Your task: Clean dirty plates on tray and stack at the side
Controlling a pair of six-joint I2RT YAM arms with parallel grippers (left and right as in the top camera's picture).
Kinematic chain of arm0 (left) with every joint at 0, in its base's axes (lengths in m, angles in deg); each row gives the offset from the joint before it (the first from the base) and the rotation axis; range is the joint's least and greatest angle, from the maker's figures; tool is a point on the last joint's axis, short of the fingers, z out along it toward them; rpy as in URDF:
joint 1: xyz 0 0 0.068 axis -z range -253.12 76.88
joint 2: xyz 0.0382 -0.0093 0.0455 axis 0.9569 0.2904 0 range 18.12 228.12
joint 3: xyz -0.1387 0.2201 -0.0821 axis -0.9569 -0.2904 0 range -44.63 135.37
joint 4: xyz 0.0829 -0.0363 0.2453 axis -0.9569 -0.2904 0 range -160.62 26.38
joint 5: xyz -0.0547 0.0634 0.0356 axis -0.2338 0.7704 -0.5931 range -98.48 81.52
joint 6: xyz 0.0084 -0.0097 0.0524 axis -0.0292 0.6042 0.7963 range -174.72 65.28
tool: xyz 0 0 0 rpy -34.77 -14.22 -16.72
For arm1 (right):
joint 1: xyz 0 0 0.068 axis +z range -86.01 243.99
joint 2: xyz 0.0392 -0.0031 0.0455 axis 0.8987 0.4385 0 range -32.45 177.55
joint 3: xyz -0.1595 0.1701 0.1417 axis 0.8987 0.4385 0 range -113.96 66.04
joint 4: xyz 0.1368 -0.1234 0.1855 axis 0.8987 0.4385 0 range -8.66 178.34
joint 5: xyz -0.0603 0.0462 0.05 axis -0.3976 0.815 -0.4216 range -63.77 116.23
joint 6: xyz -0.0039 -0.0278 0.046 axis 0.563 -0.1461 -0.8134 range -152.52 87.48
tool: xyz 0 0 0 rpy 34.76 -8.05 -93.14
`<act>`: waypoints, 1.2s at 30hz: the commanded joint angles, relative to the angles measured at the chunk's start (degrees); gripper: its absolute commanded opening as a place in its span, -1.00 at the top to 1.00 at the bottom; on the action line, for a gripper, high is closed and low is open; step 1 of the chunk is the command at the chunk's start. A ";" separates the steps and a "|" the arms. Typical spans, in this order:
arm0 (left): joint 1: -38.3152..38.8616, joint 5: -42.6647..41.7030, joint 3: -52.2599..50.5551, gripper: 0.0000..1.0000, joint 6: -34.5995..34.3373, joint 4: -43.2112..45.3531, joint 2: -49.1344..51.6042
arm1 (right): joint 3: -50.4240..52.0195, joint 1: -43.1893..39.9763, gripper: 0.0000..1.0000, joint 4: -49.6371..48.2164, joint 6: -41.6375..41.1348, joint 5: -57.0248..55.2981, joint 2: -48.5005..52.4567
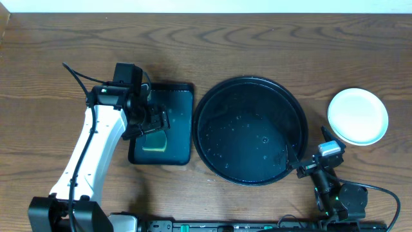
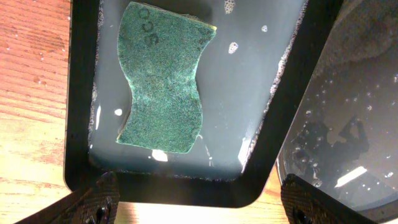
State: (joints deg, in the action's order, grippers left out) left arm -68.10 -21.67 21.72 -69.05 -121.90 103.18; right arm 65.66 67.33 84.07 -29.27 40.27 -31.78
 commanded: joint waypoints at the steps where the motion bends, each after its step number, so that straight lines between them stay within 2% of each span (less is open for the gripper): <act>1: 0.00 0.15 0.44 -0.68 0.13 -0.15 -1.29 | 0.07 -0.39 -0.99 0.28 0.68 -0.52 -0.39; 5: 2.12 0.55 -1.05 -0.68 0.22 -0.22 -7.63 | 0.07 -0.39 -0.99 0.28 0.68 -0.52 -0.39; 7: 2.86 3.74 -2.64 -0.68 2.29 1.44 -12.37 | 0.07 -0.39 -0.99 0.28 0.68 -0.52 -0.39; 13: 2.78 6.36 -11.39 -0.68 3.72 17.49 -30.64 | 0.07 -0.39 -0.98 0.28 0.68 -0.50 -0.39; 20: 1.07 6.86 -28.68 -0.68 6.84 35.21 -54.77 | 0.07 -0.39 -0.98 0.28 0.68 -0.52 -0.39; 26: -2.29 7.52 -40.04 -0.68 6.51 38.93 -70.95 | 0.07 -0.39 -0.98 0.28 0.68 -0.50 -0.39; 33: -3.30 10.60 -50.21 -0.68 6.14 44.59 -83.91 | 0.07 -0.39 -0.98 0.28 0.68 -0.50 -0.39; 36: -3.34 11.37 -53.96 -0.68 6.14 48.96 -84.85 | 0.07 -0.39 -0.99 0.28 0.68 -0.52 -0.39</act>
State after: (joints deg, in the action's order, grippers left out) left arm -71.14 -12.32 -29.41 -63.45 -75.59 19.14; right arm 65.66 67.33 84.11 -29.10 39.79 -31.78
